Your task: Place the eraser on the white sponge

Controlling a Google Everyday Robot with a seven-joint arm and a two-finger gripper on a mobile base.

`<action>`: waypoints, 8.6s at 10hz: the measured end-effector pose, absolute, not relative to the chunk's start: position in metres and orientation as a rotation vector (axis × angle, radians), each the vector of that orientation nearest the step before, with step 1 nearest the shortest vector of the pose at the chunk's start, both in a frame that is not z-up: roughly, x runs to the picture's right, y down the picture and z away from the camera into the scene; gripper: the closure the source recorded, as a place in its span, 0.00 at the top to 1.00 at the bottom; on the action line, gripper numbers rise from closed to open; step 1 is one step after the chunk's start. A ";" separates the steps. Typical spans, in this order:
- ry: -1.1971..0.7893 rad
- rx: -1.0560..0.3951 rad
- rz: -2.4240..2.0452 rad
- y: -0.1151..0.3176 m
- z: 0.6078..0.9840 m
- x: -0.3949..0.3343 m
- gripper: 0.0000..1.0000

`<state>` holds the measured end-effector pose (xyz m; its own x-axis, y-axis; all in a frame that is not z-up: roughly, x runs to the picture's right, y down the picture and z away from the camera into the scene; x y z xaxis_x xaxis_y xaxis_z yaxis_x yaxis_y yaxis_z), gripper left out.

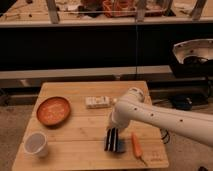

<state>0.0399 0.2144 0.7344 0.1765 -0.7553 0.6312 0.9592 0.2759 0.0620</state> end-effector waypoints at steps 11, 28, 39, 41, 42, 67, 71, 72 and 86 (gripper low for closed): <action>-0.652 -0.417 -1.291 0.236 0.726 0.050 0.00; -0.656 -0.406 -1.350 0.245 0.718 0.051 0.00; -0.651 -0.396 -1.358 0.249 0.715 0.056 0.00; -0.649 -0.394 -1.357 0.250 0.715 0.057 0.00; -0.649 -0.393 -1.358 0.251 0.715 0.057 0.00; -0.645 -0.366 -1.365 0.258 0.717 0.076 0.00; -0.642 -0.361 -1.363 0.259 0.718 0.079 0.01; -0.641 -0.361 -1.362 0.260 0.718 0.080 0.05; -0.620 -0.345 -1.360 0.262 0.721 0.093 0.05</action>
